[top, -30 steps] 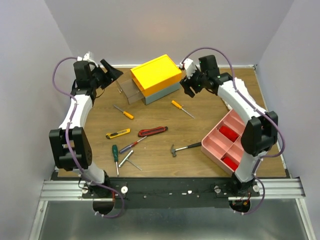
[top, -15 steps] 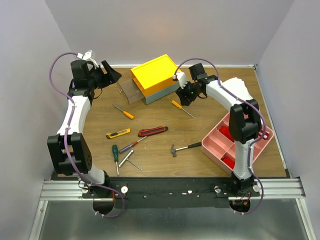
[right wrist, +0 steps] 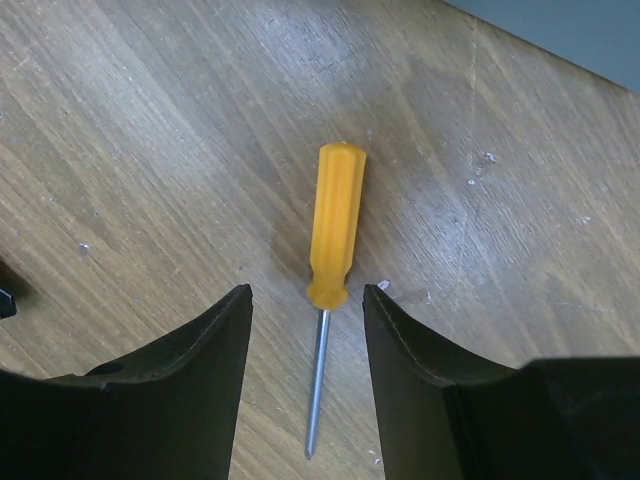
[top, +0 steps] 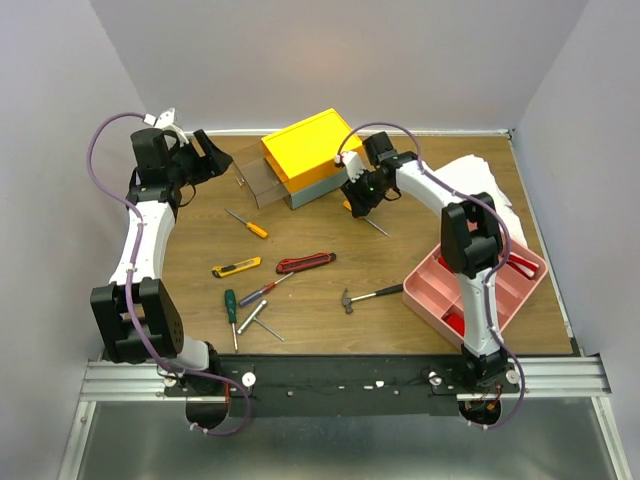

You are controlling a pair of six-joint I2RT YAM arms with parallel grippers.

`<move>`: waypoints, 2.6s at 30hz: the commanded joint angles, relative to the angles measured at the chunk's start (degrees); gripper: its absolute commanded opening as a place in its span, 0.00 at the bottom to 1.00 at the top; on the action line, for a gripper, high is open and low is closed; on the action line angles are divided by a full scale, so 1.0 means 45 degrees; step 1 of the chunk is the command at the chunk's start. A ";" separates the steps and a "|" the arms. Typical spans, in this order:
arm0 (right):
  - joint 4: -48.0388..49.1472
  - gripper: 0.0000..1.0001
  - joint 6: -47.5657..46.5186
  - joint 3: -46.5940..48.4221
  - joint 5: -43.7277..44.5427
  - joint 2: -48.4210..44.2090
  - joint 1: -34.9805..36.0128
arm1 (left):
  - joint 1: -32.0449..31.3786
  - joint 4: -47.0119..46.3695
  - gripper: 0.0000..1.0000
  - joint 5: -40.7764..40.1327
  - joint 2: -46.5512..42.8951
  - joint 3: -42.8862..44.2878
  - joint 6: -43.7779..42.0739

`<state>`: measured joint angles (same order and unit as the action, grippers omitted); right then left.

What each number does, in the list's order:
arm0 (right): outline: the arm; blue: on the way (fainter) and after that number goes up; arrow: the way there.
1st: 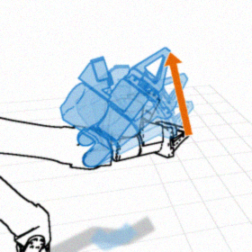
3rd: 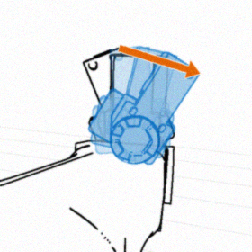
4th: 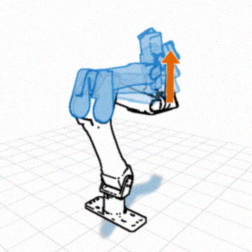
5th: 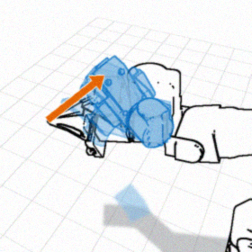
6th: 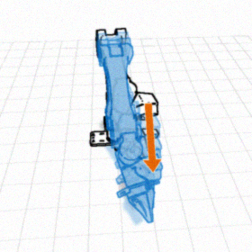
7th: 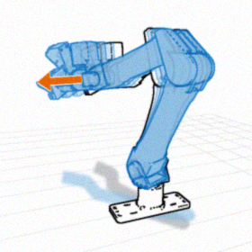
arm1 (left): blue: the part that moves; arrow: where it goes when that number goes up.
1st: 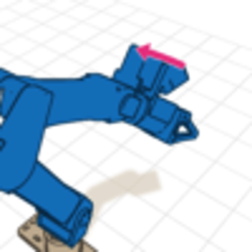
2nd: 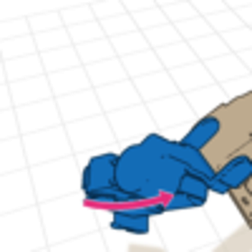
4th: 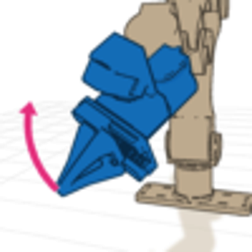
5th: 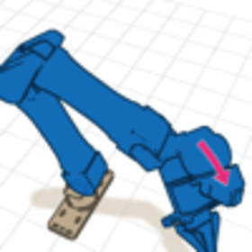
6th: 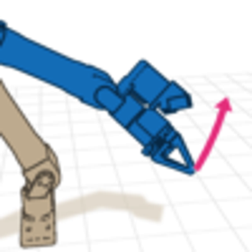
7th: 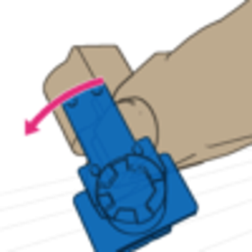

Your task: Sort the tools into containers

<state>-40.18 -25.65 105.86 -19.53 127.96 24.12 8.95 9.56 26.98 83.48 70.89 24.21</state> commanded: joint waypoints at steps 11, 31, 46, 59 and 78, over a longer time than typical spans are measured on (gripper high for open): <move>-0.0153 0.56 0.0875 -0.0068 0.2620 0.0763 0.0890 | 0.0413 -0.0054 0.82 -0.0605 -0.0641 -0.0558 -0.0047; -0.1438 0.03 0.0349 -0.1632 0.1726 -0.1226 0.1203 | 0.0647 -0.0367 0.80 -0.0624 -0.0739 -0.0813 0.0050; -0.0604 0.01 0.5243 0.6645 -0.3551 -0.1135 0.1827 | 0.1585 0.1663 0.82 -0.2109 -0.3082 -0.1866 -0.2039; 0.4668 0.01 0.7457 0.9268 -0.2692 0.2422 0.3605 | 0.1605 0.3323 0.82 -0.2012 -0.4916 -0.2921 -0.2448; 0.8069 0.01 0.4061 0.7863 -0.0564 0.2951 0.3800 | 0.1605 0.3910 0.81 -0.1524 -0.5973 -0.4152 -0.1161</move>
<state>-8.54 0.23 143.72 -25.69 140.05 40.53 15.79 26.37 18.65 57.78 52.90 16.64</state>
